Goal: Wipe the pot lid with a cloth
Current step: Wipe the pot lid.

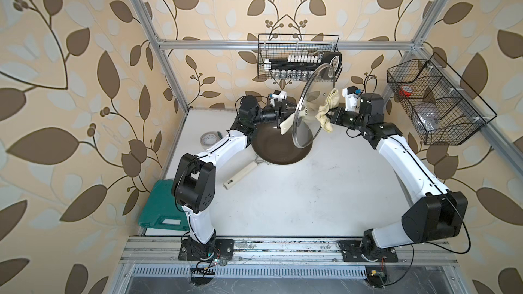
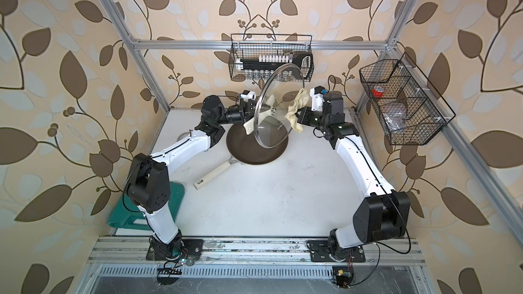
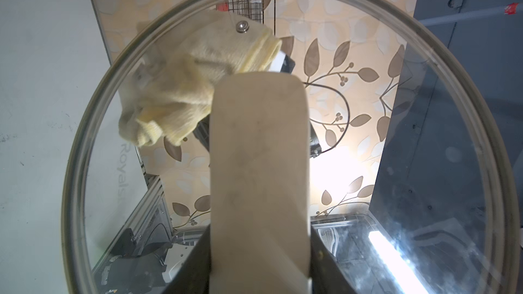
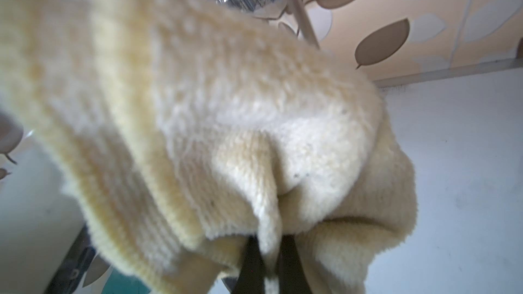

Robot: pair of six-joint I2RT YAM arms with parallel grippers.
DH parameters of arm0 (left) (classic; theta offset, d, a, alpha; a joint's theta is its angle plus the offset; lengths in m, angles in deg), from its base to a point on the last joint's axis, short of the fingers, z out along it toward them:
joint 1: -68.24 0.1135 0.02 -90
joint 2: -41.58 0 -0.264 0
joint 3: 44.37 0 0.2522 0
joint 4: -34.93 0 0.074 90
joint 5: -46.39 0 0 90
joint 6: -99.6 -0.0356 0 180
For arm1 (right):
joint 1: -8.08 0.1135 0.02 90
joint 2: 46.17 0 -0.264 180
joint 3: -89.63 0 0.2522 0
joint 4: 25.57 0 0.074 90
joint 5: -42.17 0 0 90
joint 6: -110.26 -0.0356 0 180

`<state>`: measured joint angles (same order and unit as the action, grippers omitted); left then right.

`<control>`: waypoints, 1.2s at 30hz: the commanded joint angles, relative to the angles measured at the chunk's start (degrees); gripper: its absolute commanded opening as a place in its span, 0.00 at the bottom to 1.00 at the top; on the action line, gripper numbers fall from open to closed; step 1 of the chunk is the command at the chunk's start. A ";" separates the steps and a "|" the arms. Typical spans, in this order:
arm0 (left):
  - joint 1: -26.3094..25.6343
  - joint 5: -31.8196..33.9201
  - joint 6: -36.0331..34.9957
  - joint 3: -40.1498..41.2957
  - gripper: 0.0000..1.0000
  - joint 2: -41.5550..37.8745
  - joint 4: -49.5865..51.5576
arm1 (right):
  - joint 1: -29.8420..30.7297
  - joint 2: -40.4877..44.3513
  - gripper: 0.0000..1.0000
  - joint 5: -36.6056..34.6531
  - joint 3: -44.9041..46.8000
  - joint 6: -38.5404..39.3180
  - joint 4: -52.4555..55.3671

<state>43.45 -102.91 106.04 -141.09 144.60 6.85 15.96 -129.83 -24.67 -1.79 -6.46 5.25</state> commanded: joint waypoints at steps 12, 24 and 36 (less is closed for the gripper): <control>-0.43 6.62 -0.13 -3.03 0.00 -5.98 -16.93 | 10.39 7.79 0.00 5.22 -3.45 2.34 -2.47; -0.43 2.29 1.31 -3.26 0.00 -6.82 -18.10 | 3.73 -5.16 0.00 1.83 -17.36 0.59 0.23; -0.34 6.33 -3.02 -4.09 0.00 -8.06 -13.05 | 5.17 3.93 0.00 3.95 4.28 1.37 -3.08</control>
<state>43.51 -100.07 105.82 -141.07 144.50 7.53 18.98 -130.76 -22.36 -1.25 -5.21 3.78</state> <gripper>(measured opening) 0.432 0.061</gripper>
